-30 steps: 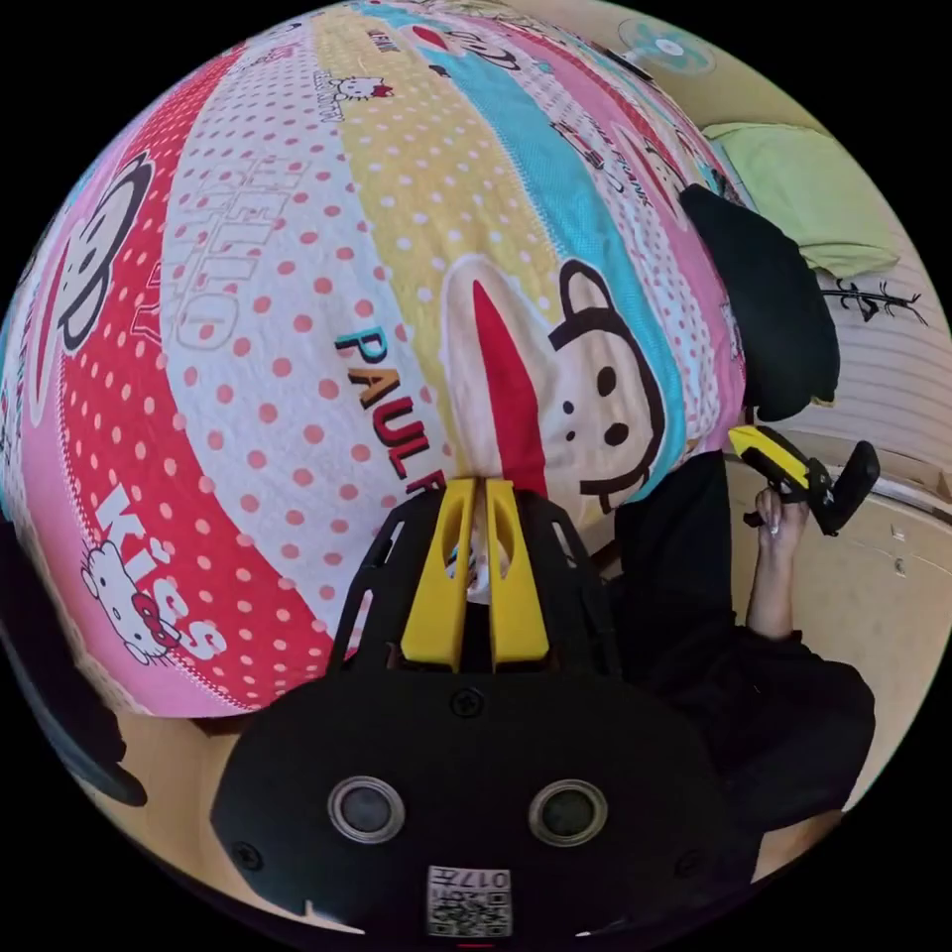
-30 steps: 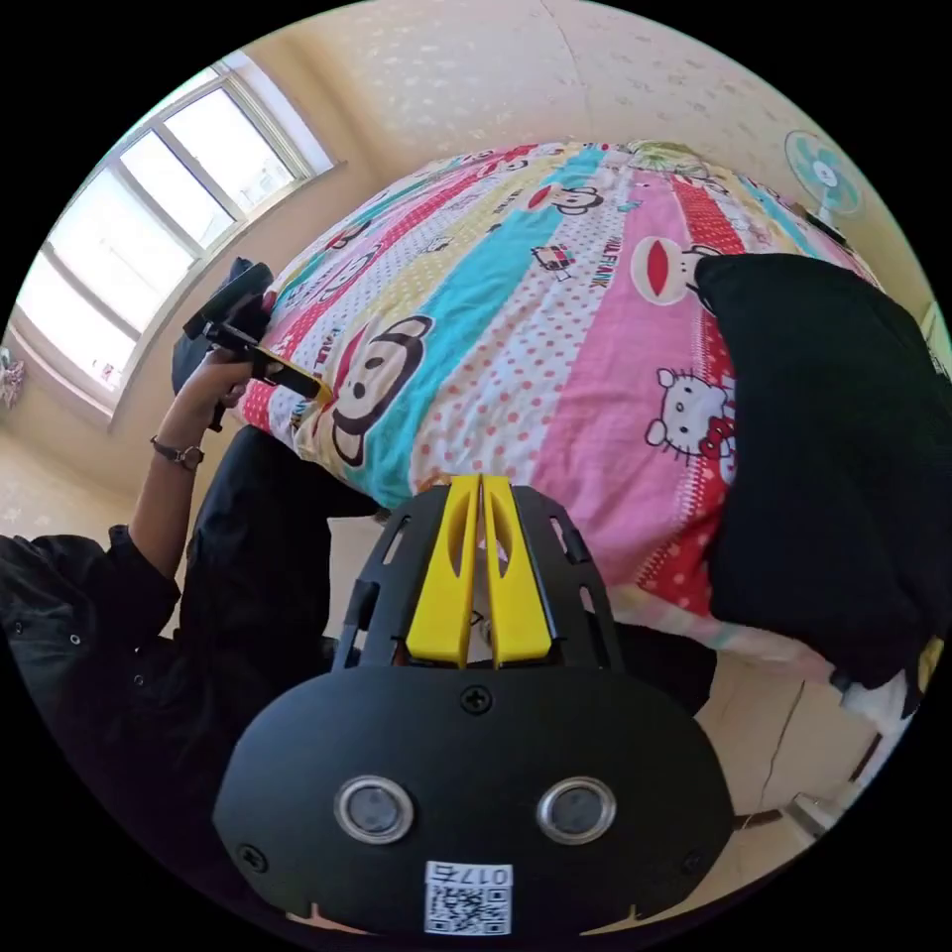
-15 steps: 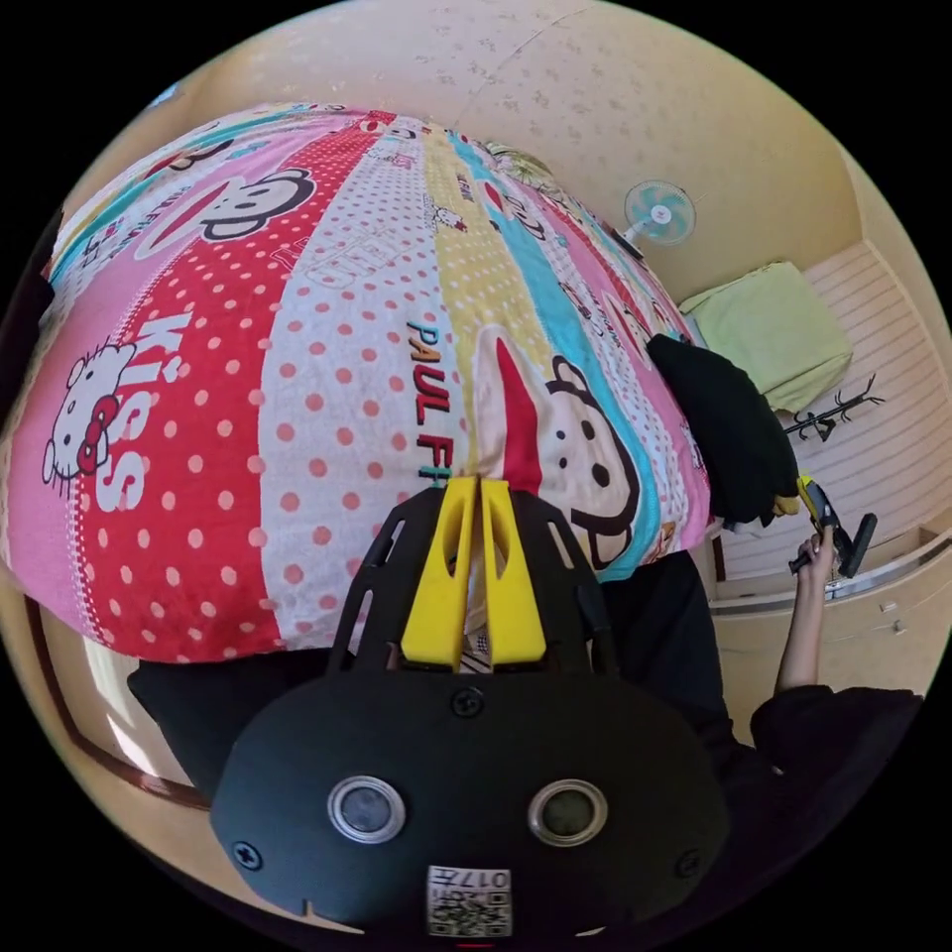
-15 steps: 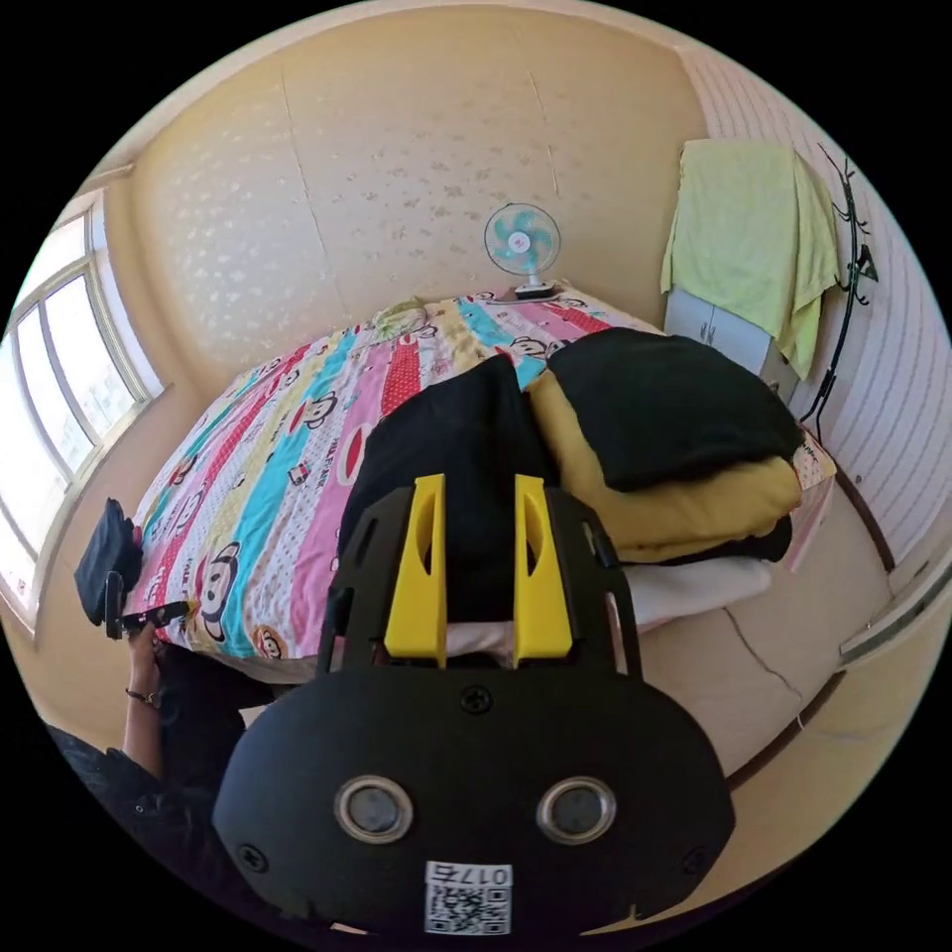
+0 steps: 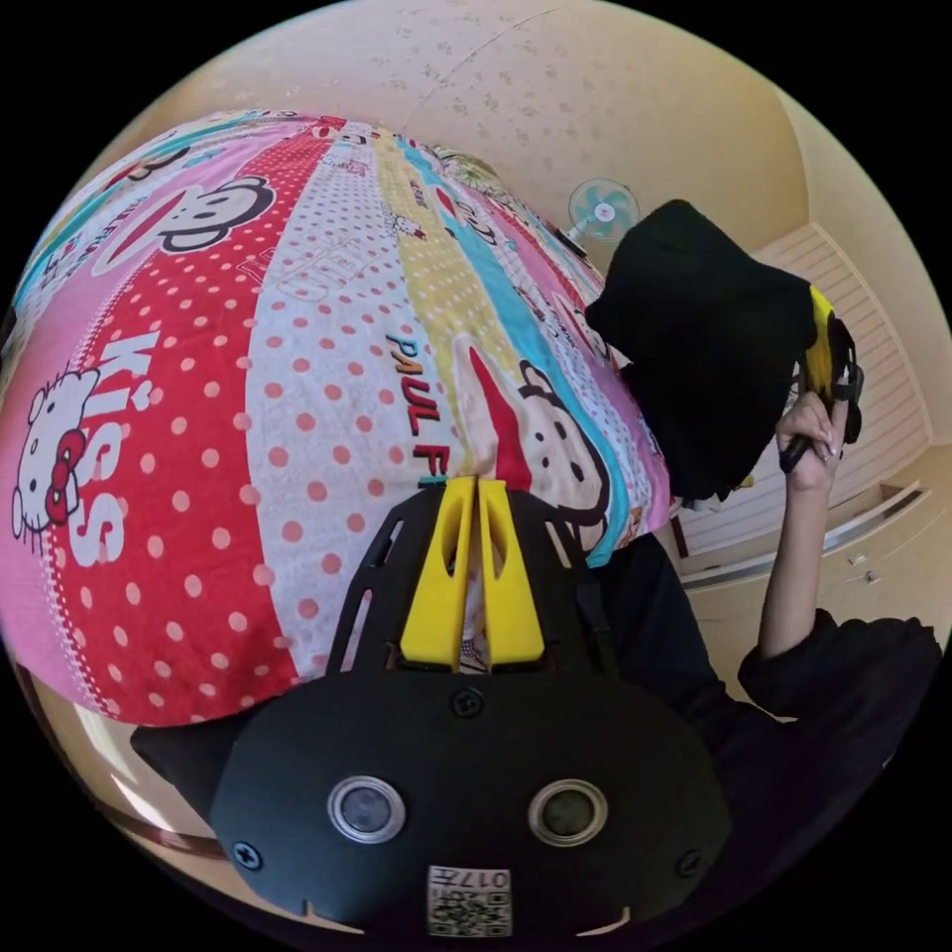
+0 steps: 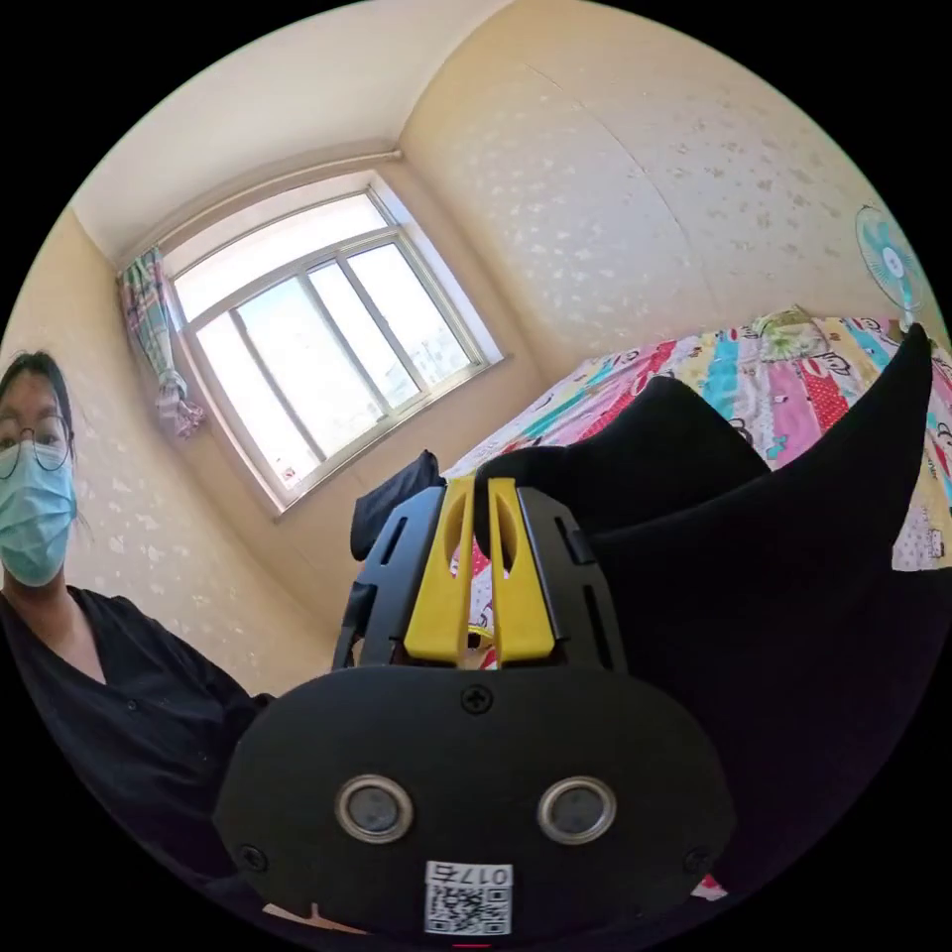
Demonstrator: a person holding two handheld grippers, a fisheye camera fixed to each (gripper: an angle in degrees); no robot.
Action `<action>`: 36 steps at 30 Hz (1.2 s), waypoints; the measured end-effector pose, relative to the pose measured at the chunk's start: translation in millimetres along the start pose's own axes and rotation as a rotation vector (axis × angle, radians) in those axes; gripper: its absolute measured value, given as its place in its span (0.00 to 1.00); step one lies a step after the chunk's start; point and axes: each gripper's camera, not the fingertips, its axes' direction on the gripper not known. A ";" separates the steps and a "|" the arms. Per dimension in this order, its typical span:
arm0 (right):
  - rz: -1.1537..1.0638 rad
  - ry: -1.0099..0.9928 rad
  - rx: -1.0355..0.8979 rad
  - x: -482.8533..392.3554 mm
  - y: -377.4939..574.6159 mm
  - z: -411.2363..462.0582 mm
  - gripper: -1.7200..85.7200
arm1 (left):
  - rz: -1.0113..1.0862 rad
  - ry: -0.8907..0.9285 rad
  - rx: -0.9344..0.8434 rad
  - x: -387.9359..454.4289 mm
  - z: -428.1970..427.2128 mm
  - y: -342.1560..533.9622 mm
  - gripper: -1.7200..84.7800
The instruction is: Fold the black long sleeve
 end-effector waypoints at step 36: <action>0.225 0.051 -0.741 46.0 73.7 -51.6 0.06 | -0.136 0.244 0.229 -33.0 -13.7 -5.0 0.09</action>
